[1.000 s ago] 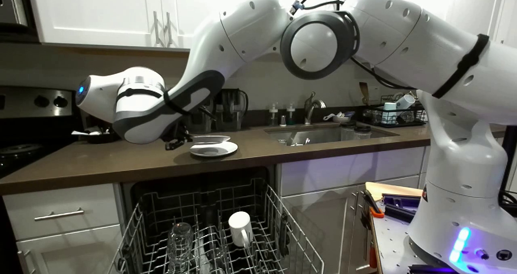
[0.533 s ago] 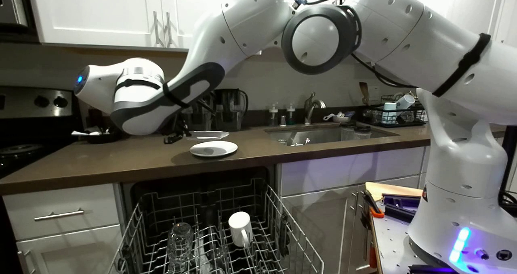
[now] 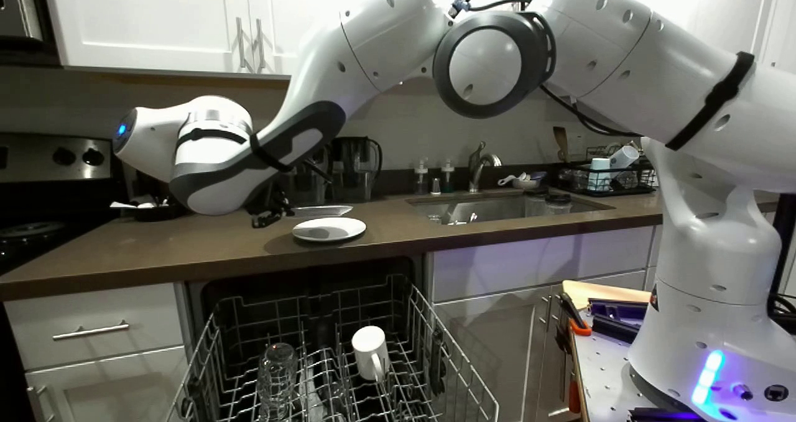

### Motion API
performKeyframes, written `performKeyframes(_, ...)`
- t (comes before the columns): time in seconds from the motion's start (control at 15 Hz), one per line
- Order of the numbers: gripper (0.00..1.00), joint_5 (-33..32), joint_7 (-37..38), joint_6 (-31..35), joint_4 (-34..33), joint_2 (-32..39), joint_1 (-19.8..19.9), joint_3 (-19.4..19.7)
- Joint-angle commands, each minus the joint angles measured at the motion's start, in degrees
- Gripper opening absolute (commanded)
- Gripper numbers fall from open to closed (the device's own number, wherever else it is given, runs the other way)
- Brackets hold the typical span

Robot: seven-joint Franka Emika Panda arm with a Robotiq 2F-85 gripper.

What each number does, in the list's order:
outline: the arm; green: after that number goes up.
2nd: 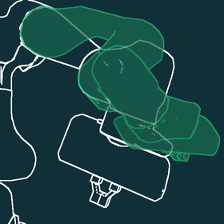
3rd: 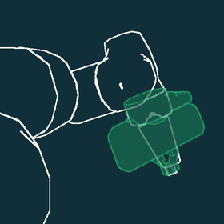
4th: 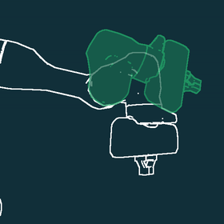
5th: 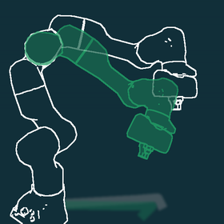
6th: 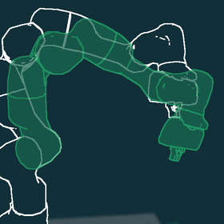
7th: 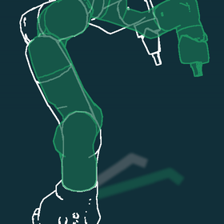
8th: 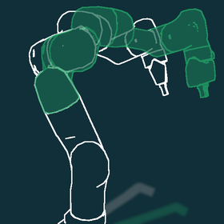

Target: Pick a plate on the counter and put it in the rack

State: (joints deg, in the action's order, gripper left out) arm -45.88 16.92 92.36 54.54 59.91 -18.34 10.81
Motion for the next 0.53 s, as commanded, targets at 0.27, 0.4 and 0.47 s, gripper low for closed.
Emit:
performKeyframes(0.27, 0.05, -0.4, 0.6, -3.3, 0.4, -1.0, -2.9, 0.1)
performKeyframes(0.4, 0.05, 0.0, 0.7, -4.1, 0.6, -1.3, -3.7, -0.1)
performKeyframes(0.47, 0.05, 0.2, 0.8, -4.5, 0.7, -1.5, -4.0, -0.2)
